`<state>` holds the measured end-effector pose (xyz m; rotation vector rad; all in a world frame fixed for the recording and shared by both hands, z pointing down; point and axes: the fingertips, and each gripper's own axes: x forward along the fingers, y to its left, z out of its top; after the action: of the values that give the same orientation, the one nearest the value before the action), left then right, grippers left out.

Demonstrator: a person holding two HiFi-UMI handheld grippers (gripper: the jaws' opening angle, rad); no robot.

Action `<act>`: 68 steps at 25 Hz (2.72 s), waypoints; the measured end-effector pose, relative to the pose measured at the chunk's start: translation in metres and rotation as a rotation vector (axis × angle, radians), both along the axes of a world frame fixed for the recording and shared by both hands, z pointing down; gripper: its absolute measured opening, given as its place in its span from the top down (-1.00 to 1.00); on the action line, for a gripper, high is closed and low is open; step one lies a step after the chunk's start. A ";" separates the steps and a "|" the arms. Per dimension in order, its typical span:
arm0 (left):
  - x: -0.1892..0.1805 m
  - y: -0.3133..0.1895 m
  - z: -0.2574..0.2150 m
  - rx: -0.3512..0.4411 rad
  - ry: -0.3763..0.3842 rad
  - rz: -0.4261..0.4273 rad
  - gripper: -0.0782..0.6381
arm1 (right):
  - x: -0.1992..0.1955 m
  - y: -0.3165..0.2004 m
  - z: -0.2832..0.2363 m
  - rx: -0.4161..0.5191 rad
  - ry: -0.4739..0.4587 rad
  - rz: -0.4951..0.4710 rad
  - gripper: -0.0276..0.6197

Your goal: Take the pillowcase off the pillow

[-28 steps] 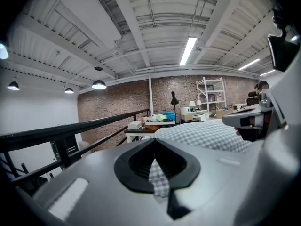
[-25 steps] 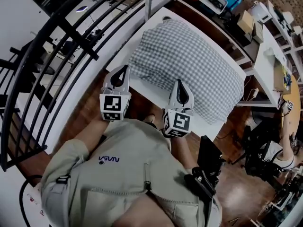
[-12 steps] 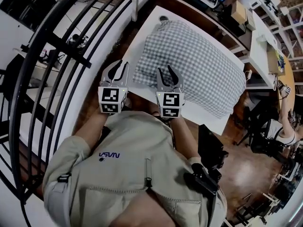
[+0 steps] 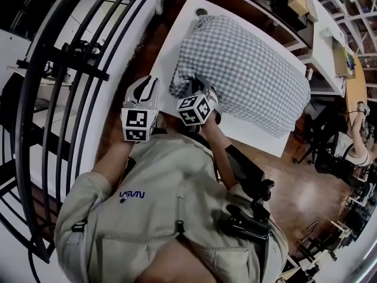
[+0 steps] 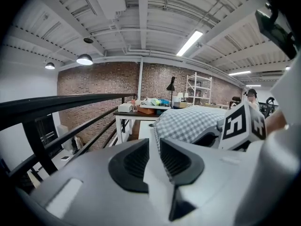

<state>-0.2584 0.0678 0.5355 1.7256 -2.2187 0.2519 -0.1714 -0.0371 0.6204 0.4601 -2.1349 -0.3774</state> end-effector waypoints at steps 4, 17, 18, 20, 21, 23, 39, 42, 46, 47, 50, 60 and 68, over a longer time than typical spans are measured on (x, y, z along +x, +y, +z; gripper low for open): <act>0.012 -0.013 0.003 -0.025 0.007 0.041 0.60 | 0.012 0.005 -0.034 -0.047 -0.113 0.019 0.86; 0.053 -0.079 0.064 -0.171 0.165 0.300 0.25 | 0.084 -0.006 -0.087 -0.077 -0.293 0.149 0.90; 0.051 -0.082 0.067 -0.179 0.193 0.298 0.24 | 0.086 -0.004 -0.084 -0.088 -0.291 0.146 0.90; 0.056 -0.089 0.073 -0.195 0.270 0.324 0.20 | 0.088 -0.001 -0.078 -0.113 -0.296 0.136 0.90; 0.062 -0.093 0.076 -0.207 0.310 0.349 0.19 | 0.088 0.000 -0.076 -0.123 -0.303 0.129 0.90; 0.078 -0.100 0.083 -0.241 0.368 0.408 0.18 | 0.089 0.001 -0.074 -0.136 -0.304 0.112 0.90; 0.019 -0.098 -0.015 -0.036 0.507 0.322 0.74 | 0.168 -0.046 -0.111 0.023 -0.115 0.173 0.90; 0.013 -0.079 0.003 -0.042 0.556 0.268 0.73 | 0.205 -0.073 -0.113 0.042 -0.083 0.279 0.90; 0.024 -0.062 0.047 -0.122 0.550 0.209 0.73 | 0.217 -0.075 -0.066 0.007 -0.018 0.290 0.90; 0.028 -0.060 0.058 -0.142 0.547 0.190 0.73 | 0.217 -0.073 -0.056 -0.007 -0.015 0.290 0.90; 0.039 -0.055 0.072 -0.137 0.573 0.143 0.70 | 0.214 -0.072 -0.047 -0.050 -0.055 0.288 0.90; 0.030 -0.043 0.024 -0.008 0.460 0.003 0.40 | 0.210 -0.066 -0.103 -0.475 -0.462 0.182 0.54; 0.002 -0.102 0.008 -0.009 0.374 0.095 0.28 | 0.146 -0.074 -0.167 -0.427 -0.548 0.031 0.54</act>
<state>-0.2568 -0.0341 0.5434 1.7122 -1.8683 -0.0398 -0.0258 -0.1115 0.4534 0.3721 -2.6403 0.2584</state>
